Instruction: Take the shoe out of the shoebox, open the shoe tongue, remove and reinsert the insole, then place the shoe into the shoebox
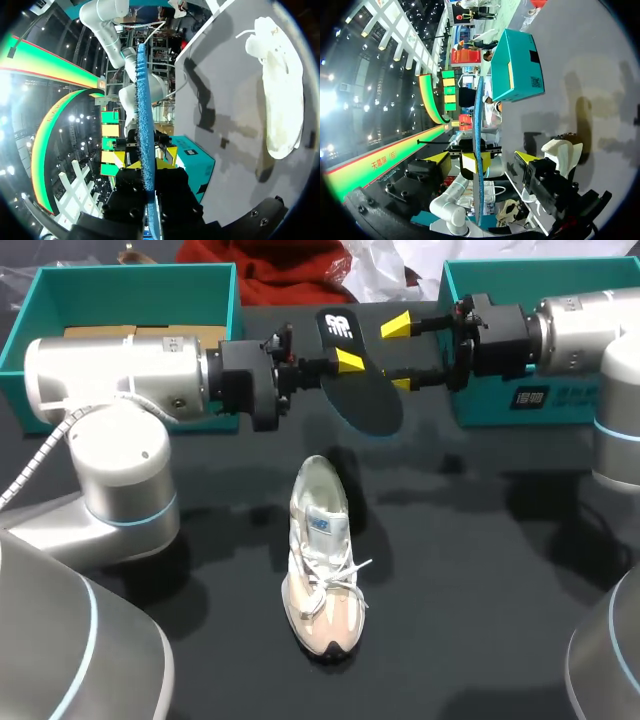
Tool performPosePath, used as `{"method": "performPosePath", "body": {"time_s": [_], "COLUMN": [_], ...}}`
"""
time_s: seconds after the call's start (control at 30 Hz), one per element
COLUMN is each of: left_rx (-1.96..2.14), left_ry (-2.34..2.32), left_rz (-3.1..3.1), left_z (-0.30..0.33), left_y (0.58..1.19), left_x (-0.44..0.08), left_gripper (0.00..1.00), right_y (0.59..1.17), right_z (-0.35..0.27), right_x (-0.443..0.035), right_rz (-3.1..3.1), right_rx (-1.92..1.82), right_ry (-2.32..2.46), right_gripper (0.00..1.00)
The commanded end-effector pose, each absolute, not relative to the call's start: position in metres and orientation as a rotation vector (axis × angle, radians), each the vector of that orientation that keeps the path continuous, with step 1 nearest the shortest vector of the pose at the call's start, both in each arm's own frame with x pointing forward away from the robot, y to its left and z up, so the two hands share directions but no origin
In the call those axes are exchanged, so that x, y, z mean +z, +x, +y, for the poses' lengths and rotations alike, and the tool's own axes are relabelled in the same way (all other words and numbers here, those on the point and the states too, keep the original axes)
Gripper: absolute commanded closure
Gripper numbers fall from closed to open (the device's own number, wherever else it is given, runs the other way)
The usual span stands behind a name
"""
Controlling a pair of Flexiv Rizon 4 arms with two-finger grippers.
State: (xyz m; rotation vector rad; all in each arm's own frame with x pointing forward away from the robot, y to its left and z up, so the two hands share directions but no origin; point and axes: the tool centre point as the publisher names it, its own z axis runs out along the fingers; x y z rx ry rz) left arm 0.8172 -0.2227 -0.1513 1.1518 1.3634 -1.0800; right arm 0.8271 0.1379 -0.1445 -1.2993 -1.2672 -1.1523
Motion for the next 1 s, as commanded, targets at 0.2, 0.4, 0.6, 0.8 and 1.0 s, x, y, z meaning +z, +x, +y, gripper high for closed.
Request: {"method": "performPosePath", "body": {"time_s": [0.2, 0.4, 0.6, 0.8, 1.0], "left_rx": [-1.279, -1.434, -1.434, -1.434, -1.434], "left_ry": [0.994, 0.872, 0.872, 0.872, 0.872], "left_rz": [1.451, 1.557, 1.557, 1.557, 1.557], "left_z": [-0.177, -0.170, -0.170, -0.170, -0.170], "left_y": [0.795, 0.793, 0.793, 0.793, 0.793], "left_x": [-0.148, -0.146, -0.146, -0.146, -0.146], "left_gripper": [1.00, 1.00, 1.00, 1.00, 1.00], "right_y": [0.818, 0.818, 0.818, 0.818, 0.818], "right_z": [0.122, 0.122, 0.122, 0.122, 0.122], "right_x": [-0.144, -0.144, -0.144, -0.144, -0.144], "right_rz": [-1.284, -1.284, -1.284, -1.284, -1.284], "right_rx": [-1.165, -1.165, -1.165, -1.165, -1.165], "right_ry": [-1.262, -1.262, -1.262, -1.262, -1.262], "right_gripper": [0.00, 0.00, 0.00, 0.00, 0.00]}}
